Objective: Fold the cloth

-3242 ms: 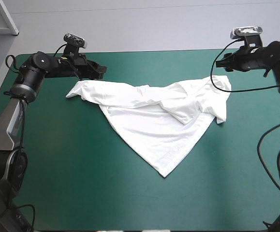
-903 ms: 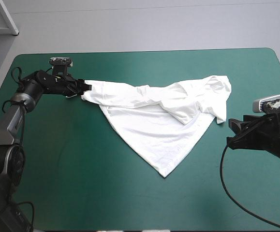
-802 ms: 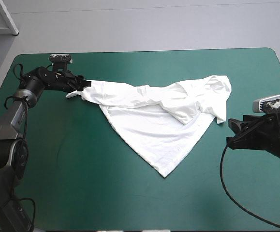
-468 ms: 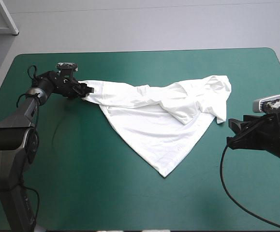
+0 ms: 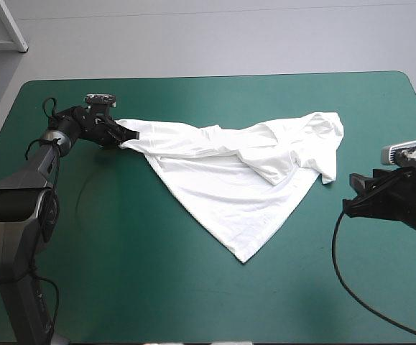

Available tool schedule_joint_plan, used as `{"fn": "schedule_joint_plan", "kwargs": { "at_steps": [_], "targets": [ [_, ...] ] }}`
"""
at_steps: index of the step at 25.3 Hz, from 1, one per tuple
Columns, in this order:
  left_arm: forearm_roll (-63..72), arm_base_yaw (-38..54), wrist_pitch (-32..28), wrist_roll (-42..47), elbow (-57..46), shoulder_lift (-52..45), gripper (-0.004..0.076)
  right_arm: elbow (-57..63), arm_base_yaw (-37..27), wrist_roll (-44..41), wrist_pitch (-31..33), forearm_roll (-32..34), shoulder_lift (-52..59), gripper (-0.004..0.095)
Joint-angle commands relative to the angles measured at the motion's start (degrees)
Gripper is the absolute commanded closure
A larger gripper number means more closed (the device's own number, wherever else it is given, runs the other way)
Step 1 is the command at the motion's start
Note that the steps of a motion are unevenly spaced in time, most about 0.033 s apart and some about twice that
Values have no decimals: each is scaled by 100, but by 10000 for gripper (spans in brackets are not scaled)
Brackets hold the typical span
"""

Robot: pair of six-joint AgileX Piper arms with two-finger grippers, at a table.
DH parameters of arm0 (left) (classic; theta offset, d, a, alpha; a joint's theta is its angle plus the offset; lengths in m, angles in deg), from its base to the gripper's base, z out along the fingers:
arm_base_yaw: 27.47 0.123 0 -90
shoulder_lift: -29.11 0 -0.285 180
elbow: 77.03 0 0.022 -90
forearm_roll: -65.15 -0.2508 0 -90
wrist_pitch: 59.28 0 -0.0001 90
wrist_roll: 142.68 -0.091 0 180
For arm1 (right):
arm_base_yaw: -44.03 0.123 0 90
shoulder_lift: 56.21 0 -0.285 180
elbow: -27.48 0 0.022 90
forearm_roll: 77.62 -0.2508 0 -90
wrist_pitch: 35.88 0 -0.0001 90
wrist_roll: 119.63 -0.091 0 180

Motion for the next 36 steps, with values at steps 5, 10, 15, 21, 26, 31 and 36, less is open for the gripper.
{"fn": "schedule_joint_plan", "kwargs": {
  "at_steps": [5, 10, 15, 21, 26, 31, 36],
  "targets": [
    [31, -10, 142, -66, 125, -558, 705, -134, -56, -670, -663, 1082, -746, 494],
    [31, -10, 119, -66, 125, -689, 705, -134, -56, -478, -1008, 937, -1774, 494],
    [97, -10, 132, -66, 125, -689, 705, -149, -56, -208, -1863, 674, -2725, 494],
    [122, -10, 122, -75, 125, -689, 705, -768, -56, -143, -2242, 527, -3973, 426],
    [122, -21, 122, -116, 125, -689, 705, -1933, -56, -120, -2403, 527, -5167, 385],
    [115, -21, 163, -280, 125, -689, 705, -3027, -56, -312, -2645, 945, -6465, 464],
    [55, -21, 163, -315, 125, -689, 705, -3796, -226, -312, -2753, 987, -7209, 464]
  ]
}}
